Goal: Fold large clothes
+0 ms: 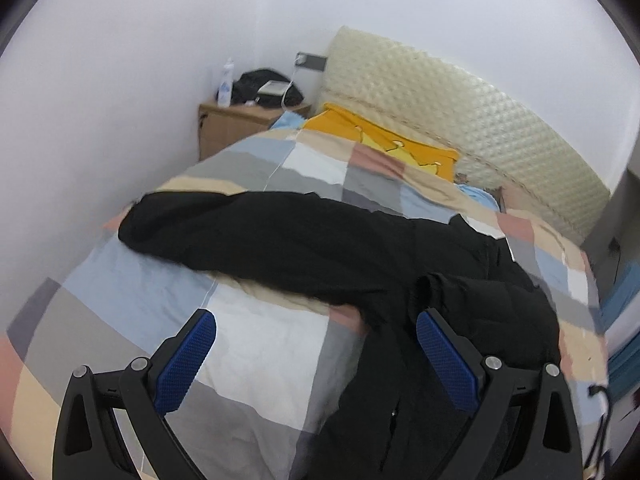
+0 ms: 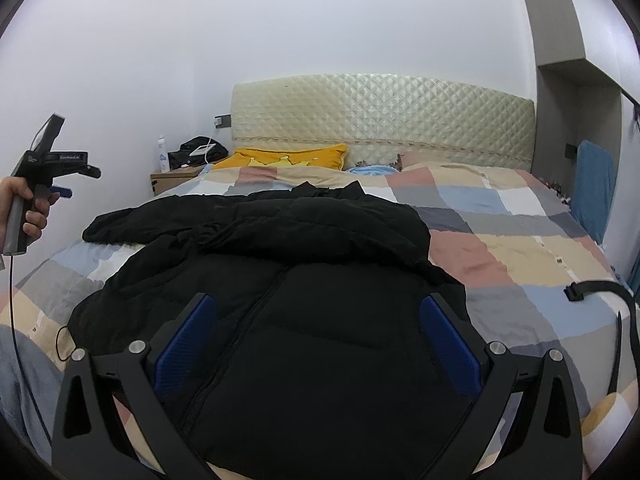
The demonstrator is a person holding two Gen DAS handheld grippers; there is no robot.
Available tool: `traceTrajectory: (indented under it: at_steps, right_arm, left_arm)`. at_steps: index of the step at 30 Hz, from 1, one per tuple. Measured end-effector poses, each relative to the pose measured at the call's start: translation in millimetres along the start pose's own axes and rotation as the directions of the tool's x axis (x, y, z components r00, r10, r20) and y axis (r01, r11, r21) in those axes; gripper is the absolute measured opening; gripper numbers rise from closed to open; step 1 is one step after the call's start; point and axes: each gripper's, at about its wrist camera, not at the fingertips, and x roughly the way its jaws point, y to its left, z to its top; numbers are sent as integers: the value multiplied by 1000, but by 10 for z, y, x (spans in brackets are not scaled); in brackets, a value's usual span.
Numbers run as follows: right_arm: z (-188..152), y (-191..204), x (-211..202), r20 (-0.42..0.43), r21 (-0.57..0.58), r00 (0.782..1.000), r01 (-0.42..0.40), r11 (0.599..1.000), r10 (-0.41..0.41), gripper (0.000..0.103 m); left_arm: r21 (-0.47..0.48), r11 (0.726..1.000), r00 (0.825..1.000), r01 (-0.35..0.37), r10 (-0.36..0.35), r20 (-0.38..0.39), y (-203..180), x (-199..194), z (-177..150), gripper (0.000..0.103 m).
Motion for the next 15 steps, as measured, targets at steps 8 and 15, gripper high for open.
traceTrajectory:
  at_steps: [8,15]
  right_arm:
    - [-18,22,40,-7,12,1000,22,1000,-22,102]
    - [-53,88,149,-26,5,998,50,999,-50,103]
  left_arm:
    - [39,998,998,-54,55,-15,289,357,197,102]
    - [44,993,993,-114,114,-19,721,825,305,102]
